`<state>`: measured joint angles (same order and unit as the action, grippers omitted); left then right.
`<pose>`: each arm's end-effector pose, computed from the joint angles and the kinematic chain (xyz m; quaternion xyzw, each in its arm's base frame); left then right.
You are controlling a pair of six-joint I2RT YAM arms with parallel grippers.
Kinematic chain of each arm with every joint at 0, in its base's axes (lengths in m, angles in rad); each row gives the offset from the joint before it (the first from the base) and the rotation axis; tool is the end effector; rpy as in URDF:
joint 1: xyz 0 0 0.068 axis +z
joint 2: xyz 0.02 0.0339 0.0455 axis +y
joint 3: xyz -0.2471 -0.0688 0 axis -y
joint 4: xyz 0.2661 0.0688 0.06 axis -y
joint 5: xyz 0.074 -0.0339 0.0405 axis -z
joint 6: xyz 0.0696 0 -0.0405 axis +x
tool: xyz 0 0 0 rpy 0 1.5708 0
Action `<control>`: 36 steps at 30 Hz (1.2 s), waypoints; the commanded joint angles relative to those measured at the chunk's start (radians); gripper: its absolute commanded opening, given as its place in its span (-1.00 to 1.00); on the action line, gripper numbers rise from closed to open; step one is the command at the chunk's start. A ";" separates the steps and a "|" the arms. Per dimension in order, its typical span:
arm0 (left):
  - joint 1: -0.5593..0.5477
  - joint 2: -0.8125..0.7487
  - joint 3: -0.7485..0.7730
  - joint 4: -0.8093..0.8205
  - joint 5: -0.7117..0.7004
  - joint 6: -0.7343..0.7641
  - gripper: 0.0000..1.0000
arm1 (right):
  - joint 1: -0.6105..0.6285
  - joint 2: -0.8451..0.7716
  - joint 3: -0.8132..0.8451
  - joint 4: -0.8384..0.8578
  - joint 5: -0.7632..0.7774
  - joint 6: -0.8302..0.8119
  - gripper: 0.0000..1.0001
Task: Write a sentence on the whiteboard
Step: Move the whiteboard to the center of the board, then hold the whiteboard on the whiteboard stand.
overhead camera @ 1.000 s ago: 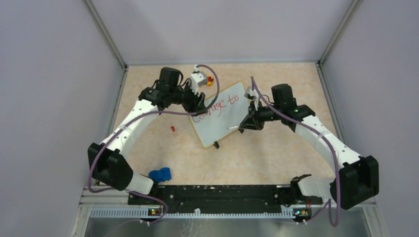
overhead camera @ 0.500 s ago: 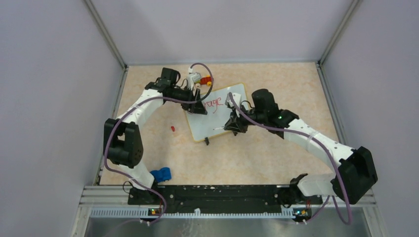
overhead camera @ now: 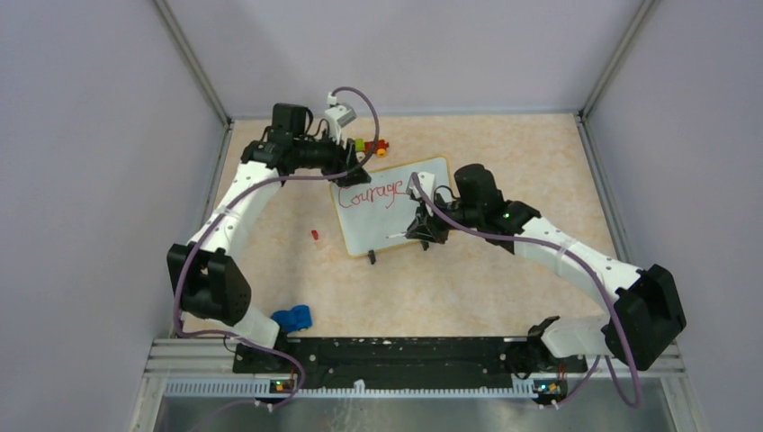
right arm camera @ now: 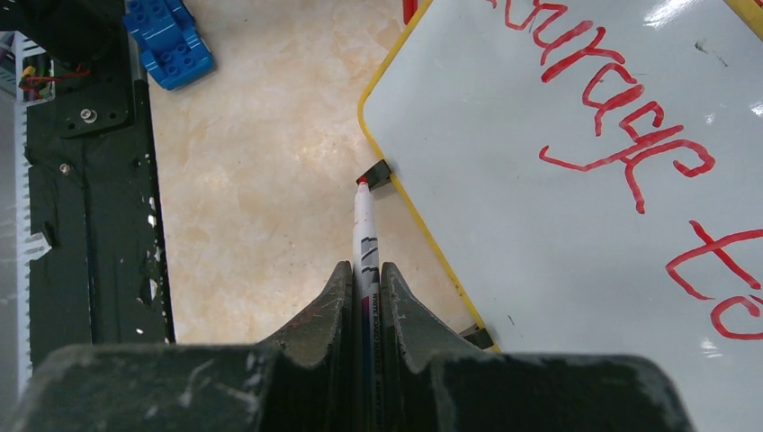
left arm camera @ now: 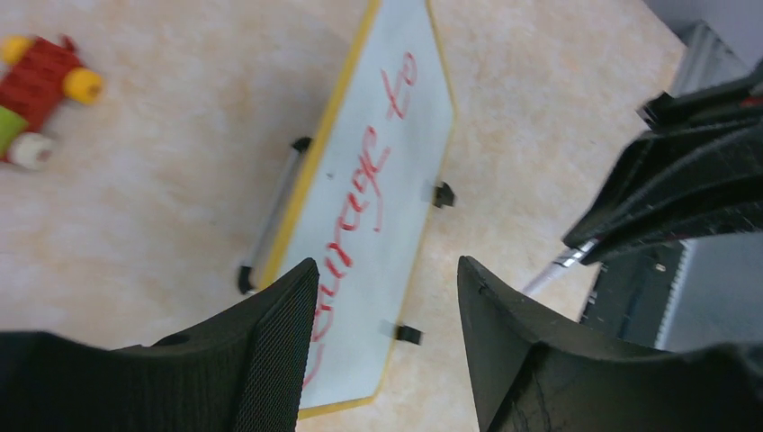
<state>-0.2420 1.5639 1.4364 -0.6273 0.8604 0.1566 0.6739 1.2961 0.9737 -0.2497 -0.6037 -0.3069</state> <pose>0.3532 -0.1415 0.3045 0.3274 0.7850 -0.3979 0.3439 0.2369 0.2398 0.2528 -0.5204 0.6724 0.3400 0.4019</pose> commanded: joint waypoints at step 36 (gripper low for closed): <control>-0.013 0.085 -0.112 0.046 0.059 -0.022 -0.34 | 0.020 0.015 -0.029 0.054 -0.085 -0.024 -1.00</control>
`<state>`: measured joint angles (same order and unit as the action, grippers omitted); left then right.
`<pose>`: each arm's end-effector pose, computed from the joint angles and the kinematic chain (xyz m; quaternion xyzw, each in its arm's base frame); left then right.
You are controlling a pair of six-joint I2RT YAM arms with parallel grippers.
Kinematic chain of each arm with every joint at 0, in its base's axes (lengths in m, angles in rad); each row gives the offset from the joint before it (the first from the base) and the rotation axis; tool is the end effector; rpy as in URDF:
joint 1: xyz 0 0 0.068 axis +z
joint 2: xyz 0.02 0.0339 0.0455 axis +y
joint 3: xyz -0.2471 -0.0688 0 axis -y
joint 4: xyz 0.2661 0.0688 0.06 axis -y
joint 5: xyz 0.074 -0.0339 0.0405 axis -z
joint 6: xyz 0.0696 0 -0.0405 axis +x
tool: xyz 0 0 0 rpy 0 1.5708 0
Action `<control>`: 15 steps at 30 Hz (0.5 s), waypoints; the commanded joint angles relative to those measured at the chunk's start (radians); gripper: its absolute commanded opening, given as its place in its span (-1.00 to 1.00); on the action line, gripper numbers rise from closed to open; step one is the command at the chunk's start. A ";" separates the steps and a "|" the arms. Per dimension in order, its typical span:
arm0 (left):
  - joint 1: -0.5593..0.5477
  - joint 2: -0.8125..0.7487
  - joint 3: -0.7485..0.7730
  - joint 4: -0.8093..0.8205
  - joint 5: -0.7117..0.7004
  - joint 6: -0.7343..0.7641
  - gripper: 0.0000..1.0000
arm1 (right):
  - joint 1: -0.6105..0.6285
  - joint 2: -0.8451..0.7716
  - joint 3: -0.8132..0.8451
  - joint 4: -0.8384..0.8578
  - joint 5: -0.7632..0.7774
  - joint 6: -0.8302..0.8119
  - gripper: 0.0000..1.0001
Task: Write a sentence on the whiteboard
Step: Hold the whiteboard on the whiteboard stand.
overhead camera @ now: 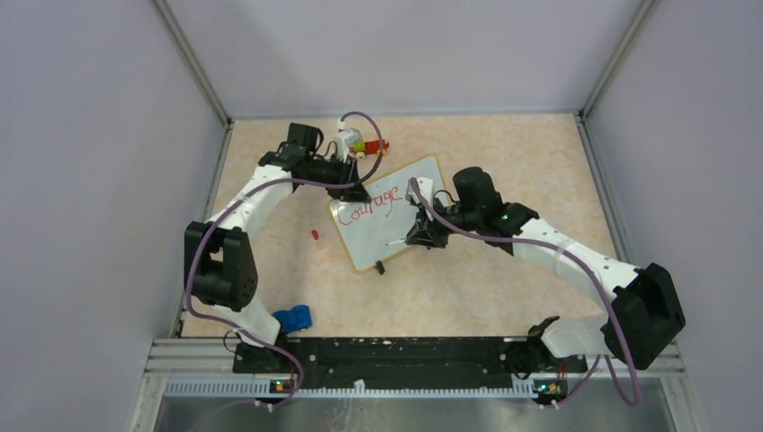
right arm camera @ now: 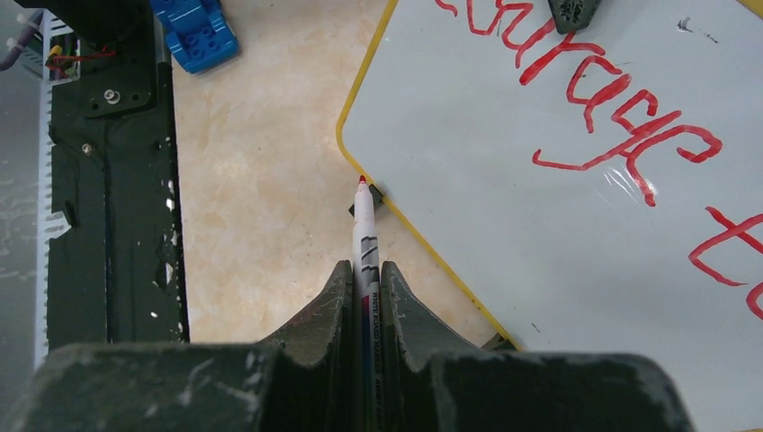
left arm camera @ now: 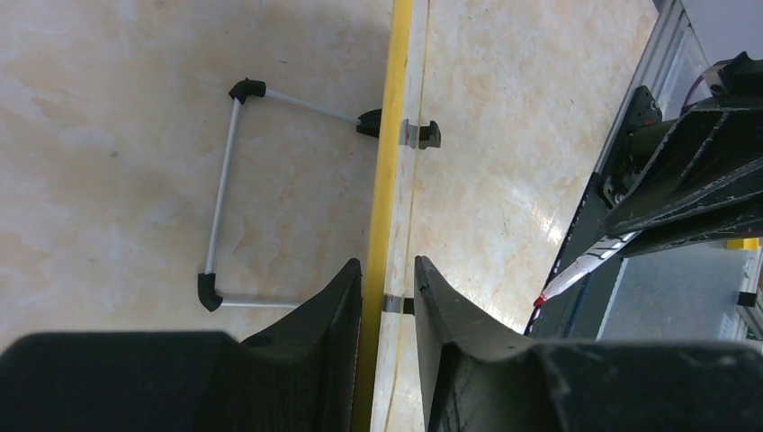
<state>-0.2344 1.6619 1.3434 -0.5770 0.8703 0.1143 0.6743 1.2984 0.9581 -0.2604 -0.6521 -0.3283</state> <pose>0.3653 -0.1419 0.2405 0.2859 0.8184 -0.4151 0.2760 0.2322 0.2397 0.2461 -0.5337 0.6632 0.3552 0.3863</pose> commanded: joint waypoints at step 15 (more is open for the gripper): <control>-0.041 0.024 -0.022 -0.024 0.089 0.056 -0.54 | 0.079 0.065 0.002 0.126 0.026 -0.037 -1.00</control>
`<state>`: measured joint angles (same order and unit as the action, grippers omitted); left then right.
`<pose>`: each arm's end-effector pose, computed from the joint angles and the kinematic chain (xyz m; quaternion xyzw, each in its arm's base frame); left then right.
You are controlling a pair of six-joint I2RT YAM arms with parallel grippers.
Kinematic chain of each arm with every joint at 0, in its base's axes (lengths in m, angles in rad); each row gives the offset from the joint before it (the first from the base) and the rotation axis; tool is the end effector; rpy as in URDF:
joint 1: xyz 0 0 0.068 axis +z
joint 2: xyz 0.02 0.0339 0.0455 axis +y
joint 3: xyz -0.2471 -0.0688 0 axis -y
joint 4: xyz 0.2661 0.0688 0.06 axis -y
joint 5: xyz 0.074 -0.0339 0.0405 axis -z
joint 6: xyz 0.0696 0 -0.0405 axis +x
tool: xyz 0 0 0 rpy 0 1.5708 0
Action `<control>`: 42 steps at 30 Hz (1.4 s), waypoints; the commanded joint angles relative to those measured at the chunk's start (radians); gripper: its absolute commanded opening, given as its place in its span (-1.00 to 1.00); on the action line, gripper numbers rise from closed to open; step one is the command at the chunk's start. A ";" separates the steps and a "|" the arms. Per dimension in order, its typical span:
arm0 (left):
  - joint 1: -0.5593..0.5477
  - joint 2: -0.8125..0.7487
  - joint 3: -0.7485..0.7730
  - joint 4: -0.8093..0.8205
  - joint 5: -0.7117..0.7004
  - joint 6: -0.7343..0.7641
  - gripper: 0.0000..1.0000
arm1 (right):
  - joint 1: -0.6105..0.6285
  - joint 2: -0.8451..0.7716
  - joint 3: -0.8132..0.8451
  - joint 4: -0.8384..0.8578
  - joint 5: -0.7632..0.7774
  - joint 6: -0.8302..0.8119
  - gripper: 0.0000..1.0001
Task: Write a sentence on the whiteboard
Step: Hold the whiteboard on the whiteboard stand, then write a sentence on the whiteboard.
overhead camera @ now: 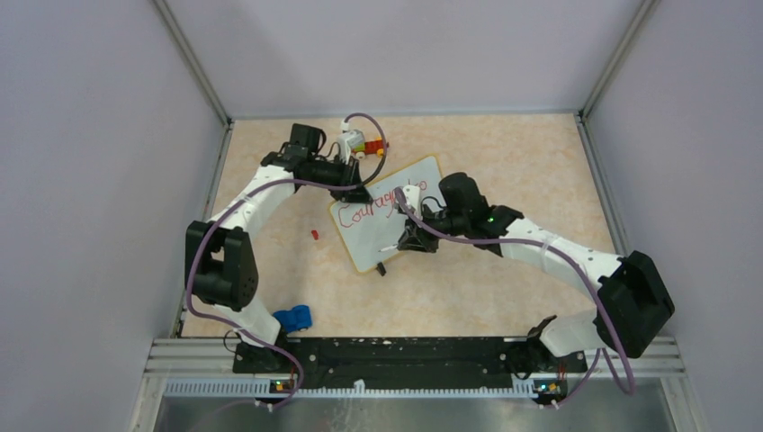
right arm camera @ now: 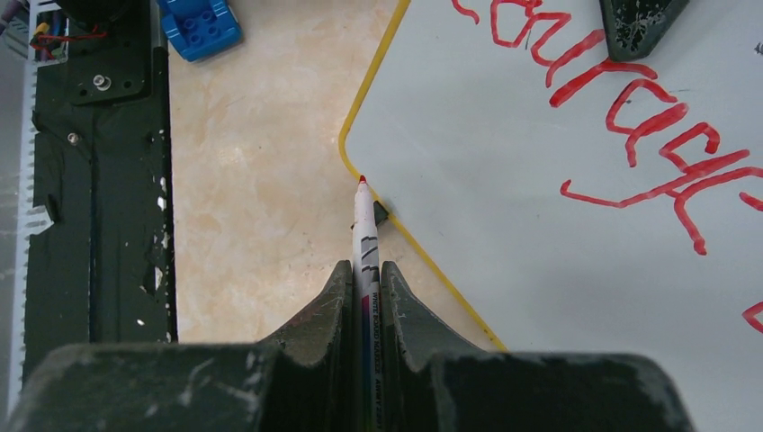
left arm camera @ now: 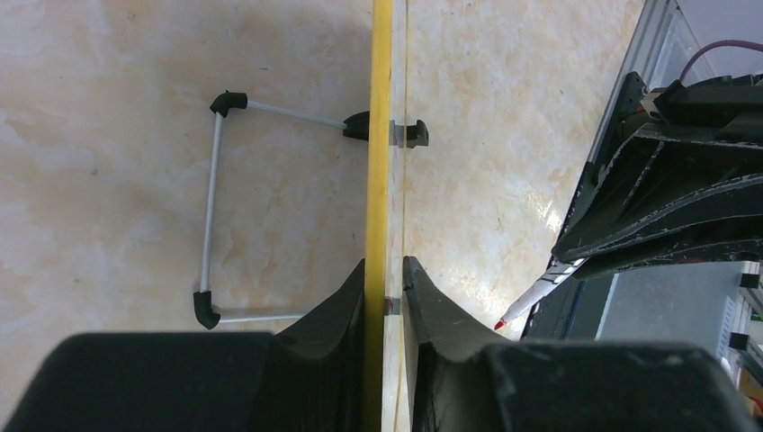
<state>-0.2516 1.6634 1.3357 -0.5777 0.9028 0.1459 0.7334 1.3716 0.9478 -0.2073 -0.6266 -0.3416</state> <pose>0.3606 -0.1491 0.2386 0.3076 0.8056 -0.4273 0.2717 0.2279 0.2603 0.2241 -0.5541 0.6572 0.3534 0.3690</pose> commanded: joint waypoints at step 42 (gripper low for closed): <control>-0.035 0.172 0.114 -0.179 0.071 0.116 -1.00 | 0.205 0.079 -0.006 0.321 0.450 0.073 -1.00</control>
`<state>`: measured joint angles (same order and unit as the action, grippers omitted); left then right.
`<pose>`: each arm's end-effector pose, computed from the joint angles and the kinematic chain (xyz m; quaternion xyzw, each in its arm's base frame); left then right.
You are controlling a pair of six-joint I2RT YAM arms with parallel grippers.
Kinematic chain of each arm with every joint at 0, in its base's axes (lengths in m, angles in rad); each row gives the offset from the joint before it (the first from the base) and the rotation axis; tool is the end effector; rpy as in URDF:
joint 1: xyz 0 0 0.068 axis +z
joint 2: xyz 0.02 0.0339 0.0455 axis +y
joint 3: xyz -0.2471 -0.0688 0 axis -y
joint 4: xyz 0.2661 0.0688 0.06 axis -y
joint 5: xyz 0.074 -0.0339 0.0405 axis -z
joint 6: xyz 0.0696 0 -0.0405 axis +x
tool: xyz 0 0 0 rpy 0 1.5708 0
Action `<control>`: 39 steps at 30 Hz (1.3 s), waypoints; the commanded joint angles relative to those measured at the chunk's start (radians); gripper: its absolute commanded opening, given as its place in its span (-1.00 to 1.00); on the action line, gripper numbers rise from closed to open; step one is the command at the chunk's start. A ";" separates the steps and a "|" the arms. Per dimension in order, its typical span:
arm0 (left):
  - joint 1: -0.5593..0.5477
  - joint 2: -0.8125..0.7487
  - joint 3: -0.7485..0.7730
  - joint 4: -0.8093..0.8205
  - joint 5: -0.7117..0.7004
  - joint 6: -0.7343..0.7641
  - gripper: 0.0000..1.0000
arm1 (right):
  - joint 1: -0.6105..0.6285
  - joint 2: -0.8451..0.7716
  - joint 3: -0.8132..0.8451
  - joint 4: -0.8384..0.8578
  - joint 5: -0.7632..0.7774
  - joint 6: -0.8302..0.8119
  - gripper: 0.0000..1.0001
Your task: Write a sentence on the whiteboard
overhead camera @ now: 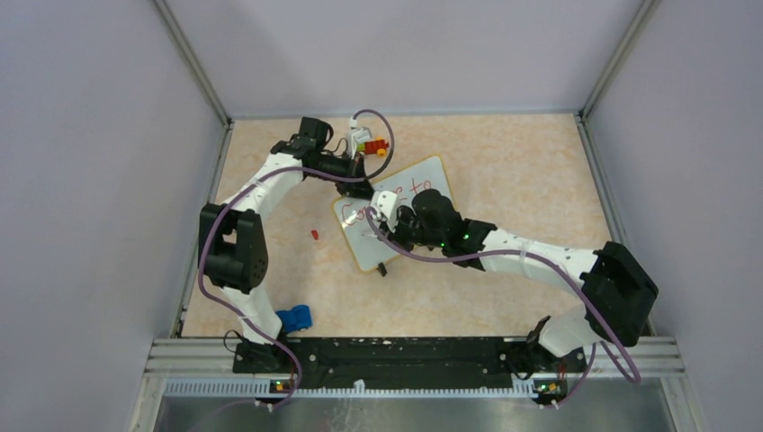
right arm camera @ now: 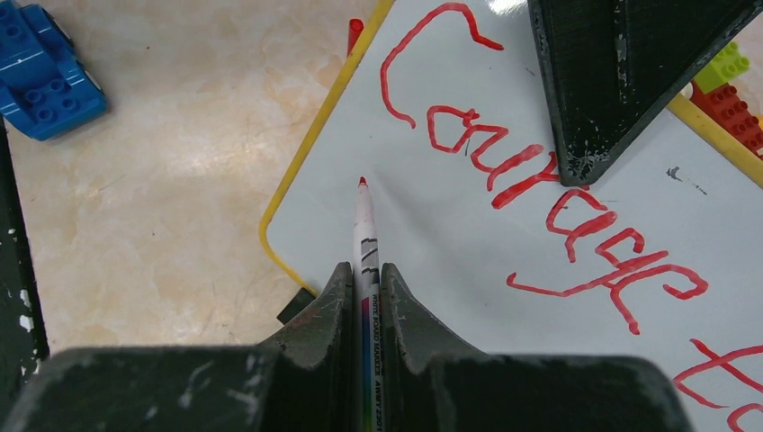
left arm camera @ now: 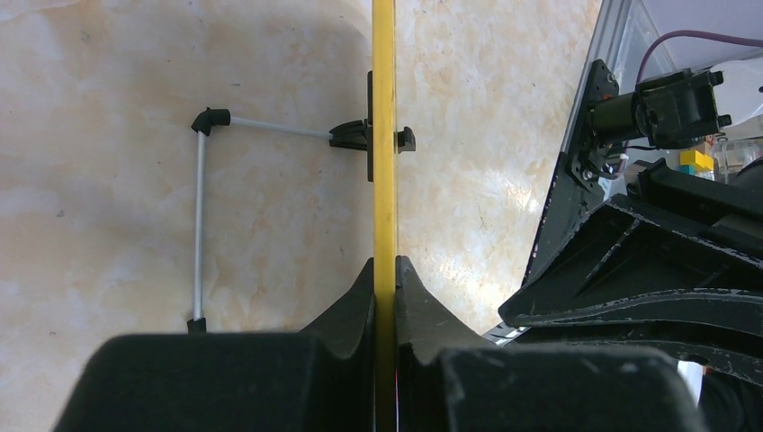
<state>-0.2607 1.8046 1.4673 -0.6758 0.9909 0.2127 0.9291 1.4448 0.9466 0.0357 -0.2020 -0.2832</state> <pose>0.3788 -0.1613 0.2273 0.3255 0.7915 -0.4627 0.2311 0.2154 0.3117 0.2208 -0.5256 0.6651 0.2475 0.4693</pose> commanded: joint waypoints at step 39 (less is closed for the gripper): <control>-0.026 0.033 -0.016 -0.084 -0.008 0.057 -1.00 | 0.035 0.069 0.042 0.013 0.084 0.015 -1.00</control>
<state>-0.2607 1.8061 1.4673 -0.6769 0.9974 0.2211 0.9535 1.5028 0.9436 0.0097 -0.1650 -0.2829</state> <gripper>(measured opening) 0.096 0.087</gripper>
